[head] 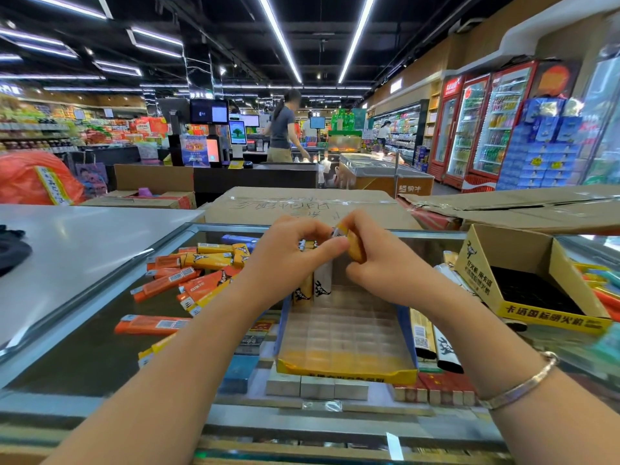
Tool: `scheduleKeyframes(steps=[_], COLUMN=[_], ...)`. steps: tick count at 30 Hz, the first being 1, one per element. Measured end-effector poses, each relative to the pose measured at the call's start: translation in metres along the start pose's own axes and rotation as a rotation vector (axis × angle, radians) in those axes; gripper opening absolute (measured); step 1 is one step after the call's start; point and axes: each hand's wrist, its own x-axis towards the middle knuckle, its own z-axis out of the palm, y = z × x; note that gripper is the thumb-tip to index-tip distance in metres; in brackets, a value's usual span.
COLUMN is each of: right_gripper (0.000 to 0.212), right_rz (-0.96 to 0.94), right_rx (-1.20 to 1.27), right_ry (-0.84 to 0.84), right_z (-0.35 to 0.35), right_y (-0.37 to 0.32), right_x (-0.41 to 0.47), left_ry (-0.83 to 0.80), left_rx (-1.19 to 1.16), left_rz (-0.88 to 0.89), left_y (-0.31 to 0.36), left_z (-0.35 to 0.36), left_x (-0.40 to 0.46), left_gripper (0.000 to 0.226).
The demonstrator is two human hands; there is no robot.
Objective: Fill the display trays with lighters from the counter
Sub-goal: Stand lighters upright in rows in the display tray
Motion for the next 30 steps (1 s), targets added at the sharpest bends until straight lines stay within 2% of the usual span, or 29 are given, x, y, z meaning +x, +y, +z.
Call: scheduleKeyframes(steps=[5, 9, 13, 16, 19, 25, 30], right_gripper=[0.039, 0.054, 0.060, 0.037, 0.018, 0.017, 0.030], right_rz=[0.003, 0.000, -0.008, -0.010, 0.076, 0.318, 0.366], right_rx=[-0.008, 0.036, 0.179, 0.184, 0.115, 0.031, 0.043], right_ry=[-0.054, -0.068, -0.008, 0.152, 0.268, 0.044, 0.034], right_z=[-0.001, 0.000, -0.003, -0.015, -0.022, -0.022, -0.023], right_y=[-0.001, -0.001, -0.001, 0.001, 0.010, 0.028, 0.032], right_x=[-0.001, -0.001, -0.001, 0.000, 0.002, 0.005, 0.007], left_ry=[-0.025, -0.028, 0.006, 0.039, 0.036, -0.109, -0.140], left_rx=[-0.143, -0.250, -0.355, -0.326, -0.233, -0.122, -0.024], left_rz=[-0.061, -0.099, -0.120, -0.098, -0.097, -0.147, -0.188], left_y=[0.001, 0.000, -0.002, -0.004, -0.008, -0.005, -0.004], left_z=[-0.002, -0.004, -0.009, -0.021, -0.031, -0.036, -0.040], left_x=[0.000, 0.001, 0.005, 0.007, 0.006, 0.001, 0.001], left_gripper=[0.010, 0.011, 0.017, 0.022, 0.028, 0.029, 0.025])
